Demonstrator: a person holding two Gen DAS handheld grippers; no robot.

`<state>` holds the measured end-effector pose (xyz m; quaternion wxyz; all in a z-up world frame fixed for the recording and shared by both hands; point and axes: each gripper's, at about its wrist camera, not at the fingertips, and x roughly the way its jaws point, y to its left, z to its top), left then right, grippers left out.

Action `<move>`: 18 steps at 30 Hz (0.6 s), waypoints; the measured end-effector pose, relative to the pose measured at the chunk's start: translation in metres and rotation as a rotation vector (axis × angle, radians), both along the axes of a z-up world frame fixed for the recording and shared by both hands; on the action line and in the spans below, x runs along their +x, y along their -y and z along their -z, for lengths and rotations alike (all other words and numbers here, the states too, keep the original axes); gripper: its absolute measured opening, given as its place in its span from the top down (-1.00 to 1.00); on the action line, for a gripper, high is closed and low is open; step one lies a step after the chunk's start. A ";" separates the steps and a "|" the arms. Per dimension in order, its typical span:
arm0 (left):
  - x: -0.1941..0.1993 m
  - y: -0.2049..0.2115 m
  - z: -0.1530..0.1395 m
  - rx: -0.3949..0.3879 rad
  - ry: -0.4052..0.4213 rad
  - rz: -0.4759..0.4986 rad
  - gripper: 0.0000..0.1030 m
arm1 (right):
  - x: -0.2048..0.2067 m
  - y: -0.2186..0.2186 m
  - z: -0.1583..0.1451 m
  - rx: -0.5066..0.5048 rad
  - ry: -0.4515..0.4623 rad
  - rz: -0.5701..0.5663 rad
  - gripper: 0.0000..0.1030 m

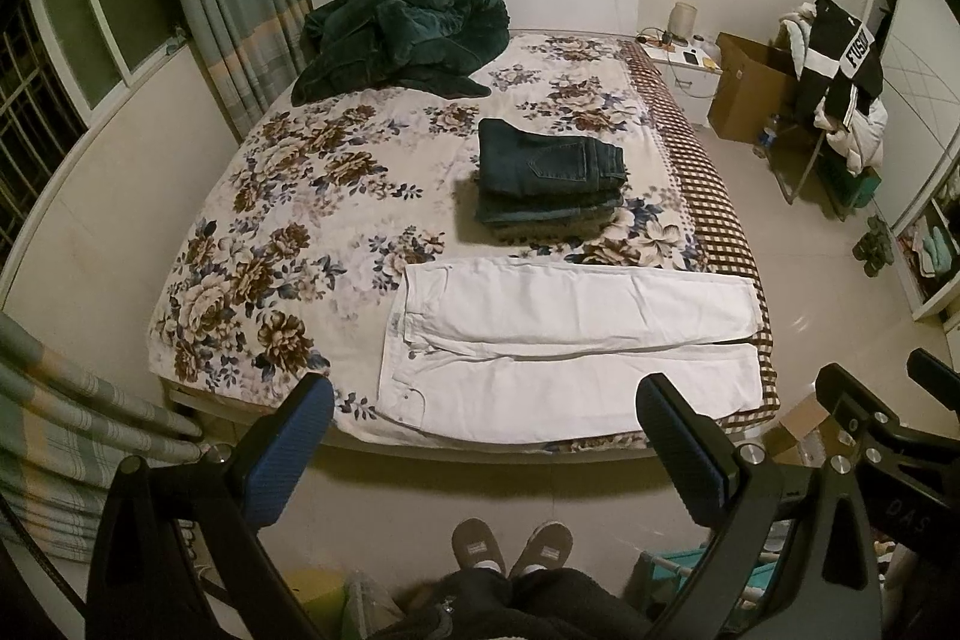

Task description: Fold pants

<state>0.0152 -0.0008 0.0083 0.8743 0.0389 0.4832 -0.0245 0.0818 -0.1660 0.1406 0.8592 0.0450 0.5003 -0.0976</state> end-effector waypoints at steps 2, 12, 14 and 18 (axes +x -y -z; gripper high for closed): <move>-0.002 0.000 0.001 0.000 0.002 -0.001 -1.00 | 0.000 0.000 0.000 -0.002 0.001 0.000 -1.00; 0.002 -0.002 -0.006 0.000 0.003 0.000 -1.00 | 0.004 -0.005 -0.005 -0.001 0.003 -0.002 -1.00; 0.002 -0.002 -0.007 0.001 0.004 0.000 -1.00 | 0.004 -0.005 -0.005 -0.001 0.005 -0.001 -1.00; 0.005 -0.002 -0.008 0.001 0.005 0.000 -1.00 | 0.002 -0.004 -0.005 0.000 0.006 0.000 -1.00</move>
